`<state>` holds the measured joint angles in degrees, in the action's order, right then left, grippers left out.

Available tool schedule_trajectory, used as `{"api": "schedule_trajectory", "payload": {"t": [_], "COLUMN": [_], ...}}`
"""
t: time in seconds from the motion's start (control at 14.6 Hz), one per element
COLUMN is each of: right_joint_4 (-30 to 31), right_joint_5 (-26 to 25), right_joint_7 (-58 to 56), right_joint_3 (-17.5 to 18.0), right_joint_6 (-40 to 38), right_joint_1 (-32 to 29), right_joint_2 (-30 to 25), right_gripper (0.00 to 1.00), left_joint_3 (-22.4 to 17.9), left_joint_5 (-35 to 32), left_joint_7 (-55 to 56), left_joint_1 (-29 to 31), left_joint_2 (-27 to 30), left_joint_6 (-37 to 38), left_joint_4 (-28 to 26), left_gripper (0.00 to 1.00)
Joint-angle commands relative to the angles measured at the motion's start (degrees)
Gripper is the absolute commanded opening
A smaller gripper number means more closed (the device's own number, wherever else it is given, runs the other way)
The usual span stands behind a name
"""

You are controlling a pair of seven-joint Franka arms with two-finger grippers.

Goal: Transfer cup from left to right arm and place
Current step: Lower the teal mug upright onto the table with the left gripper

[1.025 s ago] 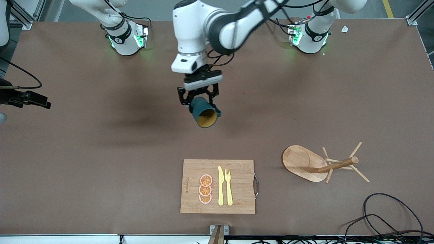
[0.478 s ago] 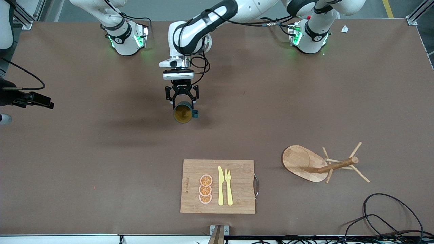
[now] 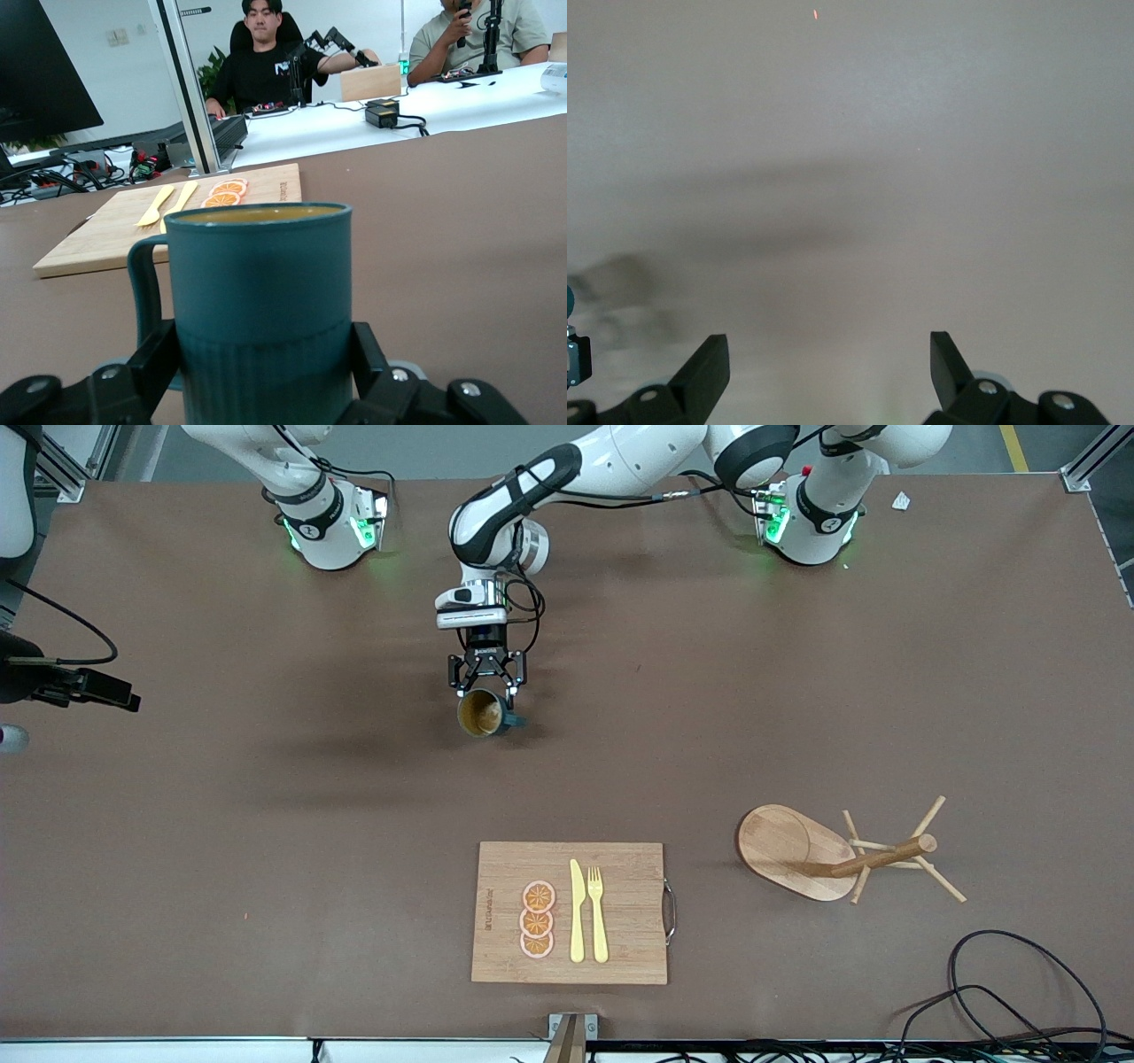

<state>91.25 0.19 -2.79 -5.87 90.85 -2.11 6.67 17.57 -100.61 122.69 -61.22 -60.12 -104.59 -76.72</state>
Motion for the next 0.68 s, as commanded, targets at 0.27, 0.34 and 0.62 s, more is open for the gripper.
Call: {"api": "schedule_trajectory", "payload": {"t": [0.27, 0.34, 0.62], "right_joint_4": [-0.9, -0.8, -0.4], "right_joint_5": [-2.5, -2.4, -1.7], "right_joint_7": [4.9, 7.2, 14.0], "right_joint_3": [1.0, 1.0, 1.0], "right_joint_6": [0.3, 0.3, 0.6], "right_joint_1": [0.7, 0.9, 2.2], "right_joint_2": [0.3, 0.3, 0.3], "right_gripper": [1.00, 1.00, 1.00], "left_joint_3": [-0.6, -0.6, -0.5], "left_joint_5": [-2.3, -2.0, 2.7], "left_joint_7": [9.0, 9.8, 10.2], "left_joint_1": [-1.8, -2.2, -3.1], "left_joint_2": [-3.5, -3.9, -4.0], "left_joint_6": [3.3, 3.5, 4.0], "left_joint_4": [1.0, 1.0, 1.1], "left_gripper": [0.42, 0.43, 1.00]}}
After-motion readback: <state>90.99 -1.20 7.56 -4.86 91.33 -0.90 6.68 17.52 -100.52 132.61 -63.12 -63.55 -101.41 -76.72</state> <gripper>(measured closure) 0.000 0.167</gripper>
